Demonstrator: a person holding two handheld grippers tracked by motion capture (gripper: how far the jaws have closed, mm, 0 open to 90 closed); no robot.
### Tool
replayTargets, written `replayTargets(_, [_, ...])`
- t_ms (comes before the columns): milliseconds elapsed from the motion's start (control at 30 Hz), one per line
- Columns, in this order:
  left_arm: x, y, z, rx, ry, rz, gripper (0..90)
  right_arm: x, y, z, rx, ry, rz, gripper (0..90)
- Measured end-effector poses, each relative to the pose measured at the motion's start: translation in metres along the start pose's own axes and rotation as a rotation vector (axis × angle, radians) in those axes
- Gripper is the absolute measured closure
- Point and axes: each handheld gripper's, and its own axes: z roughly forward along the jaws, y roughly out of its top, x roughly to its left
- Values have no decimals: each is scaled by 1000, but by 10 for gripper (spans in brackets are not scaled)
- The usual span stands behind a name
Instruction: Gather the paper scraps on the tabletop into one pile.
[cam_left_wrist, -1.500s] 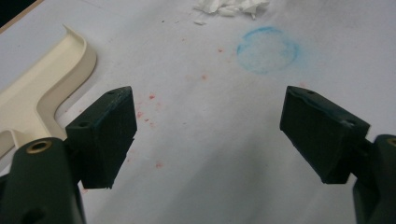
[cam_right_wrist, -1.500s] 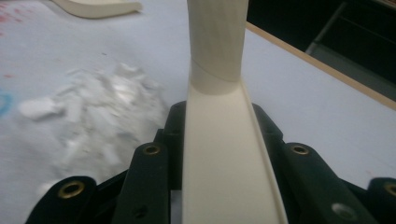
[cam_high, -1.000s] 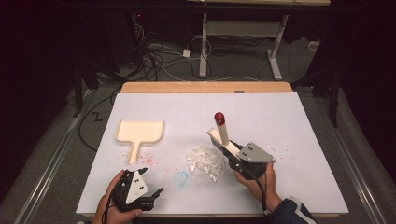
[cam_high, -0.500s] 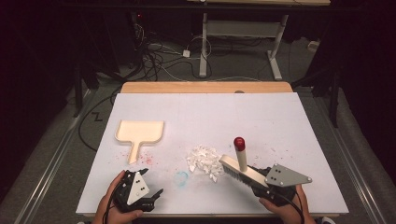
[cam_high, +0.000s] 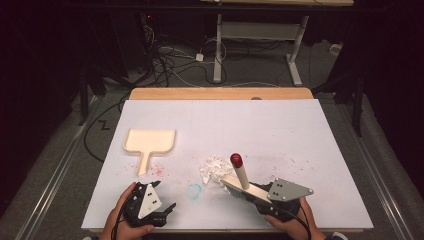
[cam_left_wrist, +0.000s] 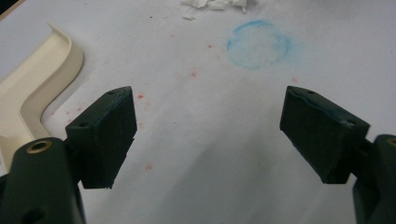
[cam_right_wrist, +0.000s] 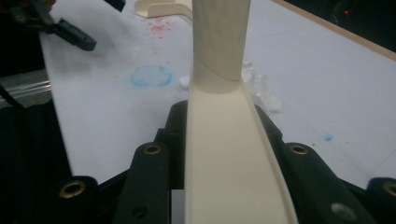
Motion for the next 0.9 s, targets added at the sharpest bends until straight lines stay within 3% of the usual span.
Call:
replayTargets(200, [0, -1, 0, 1, 2, -1, 174, -11, 4, -1, -34, -21, 20, 675])
replayTargets(367, [0, -1, -2, 0, 9, -4, 174, -16, 4, -23, -41, -7, 24, 675])
replayTargets(567, [-1, 0, -2, 1, 18, -3, 174, -20, 0, -52, -2, -3, 41, 675])
replayTargets(767, [-1, 1, 0, 5, 12, 1, 174, -35, -16, -69, 59, -13, 122, 674])
replayTargets(900, [-2, 2, 2, 7, 10, 7, 174, -51, -23, -66, 83, -24, 231, 674])
